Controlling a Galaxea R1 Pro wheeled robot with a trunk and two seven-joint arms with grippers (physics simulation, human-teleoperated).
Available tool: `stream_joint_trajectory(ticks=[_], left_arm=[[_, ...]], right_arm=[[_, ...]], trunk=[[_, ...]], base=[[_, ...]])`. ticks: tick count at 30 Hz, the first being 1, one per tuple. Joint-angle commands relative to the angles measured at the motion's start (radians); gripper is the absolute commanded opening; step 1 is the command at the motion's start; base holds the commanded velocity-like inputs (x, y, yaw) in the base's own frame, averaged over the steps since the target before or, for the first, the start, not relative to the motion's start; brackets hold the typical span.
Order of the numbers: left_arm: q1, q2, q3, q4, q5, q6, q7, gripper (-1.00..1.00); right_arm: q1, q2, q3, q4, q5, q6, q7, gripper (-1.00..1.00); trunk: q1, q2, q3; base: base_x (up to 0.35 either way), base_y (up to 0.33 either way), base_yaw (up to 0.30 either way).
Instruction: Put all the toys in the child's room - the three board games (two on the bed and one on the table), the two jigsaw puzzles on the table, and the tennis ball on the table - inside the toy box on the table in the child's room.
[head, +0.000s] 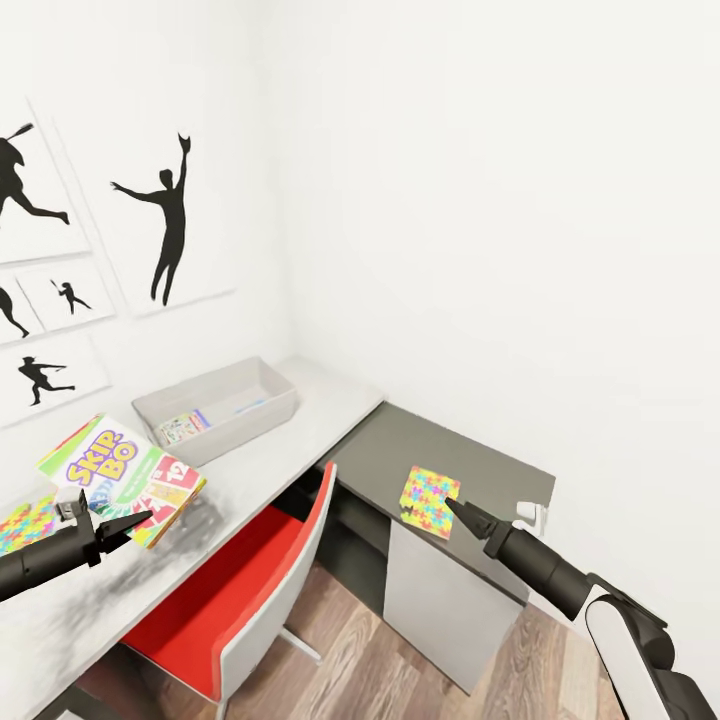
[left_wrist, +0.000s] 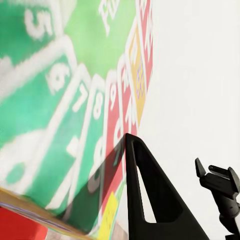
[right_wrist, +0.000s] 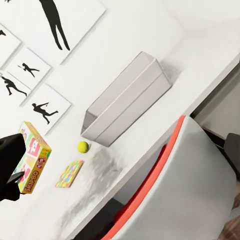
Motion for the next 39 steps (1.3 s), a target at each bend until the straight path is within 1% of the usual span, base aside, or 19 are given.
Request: stream_joint_trajectory(ticks=[1,5,15,34,39], left_arm=[[-0.001,0.000,0.000,0.001,0.002,0.009,-0.002,-1.00],[-0.001,0.000,0.000,0.000,0.002,0.008,-0.002,-1.00],[-0.001,-0.001,-0.001,0.000,0.002,0.008,-0.002,-1.00],[-0.001,-0.001,-0.003,0.000,0.002,0.008,-0.002,-1.00],[-0.001,-0.001,-0.003,0.000,0.002,0.007,-0.002,-1.00]], right_arm=[[-0.001,0.000,-0.001,0.000,-0.006,0.008,0.000,1.00],[-0.001,0.001,-0.001,-0.001,-0.006,0.010,-0.001,1.00],[-0.001,0.001,0.000,-0.001,-0.005,0.008,0.000,1.00],[-0.001,0.001,0.002,0.000,0.006,0.008,-0.002,1.00],[-0.001,0.001,0.002,0.001,0.005,0.008,-0.002,1.00]], trunk=[[0.001,-0.002,-0.002],[0.001,-0.002,-0.002],[0.001,-0.002,-0.002],[0.001,-0.002,-0.002],[0.001,-0.002,-0.002]], base=[[0.216,0.160,0.000],[0.178,0.092,0.000],[0.056,0.006,0.000],[0.277,0.120,0.000],[0.090,0.015,0.000]])
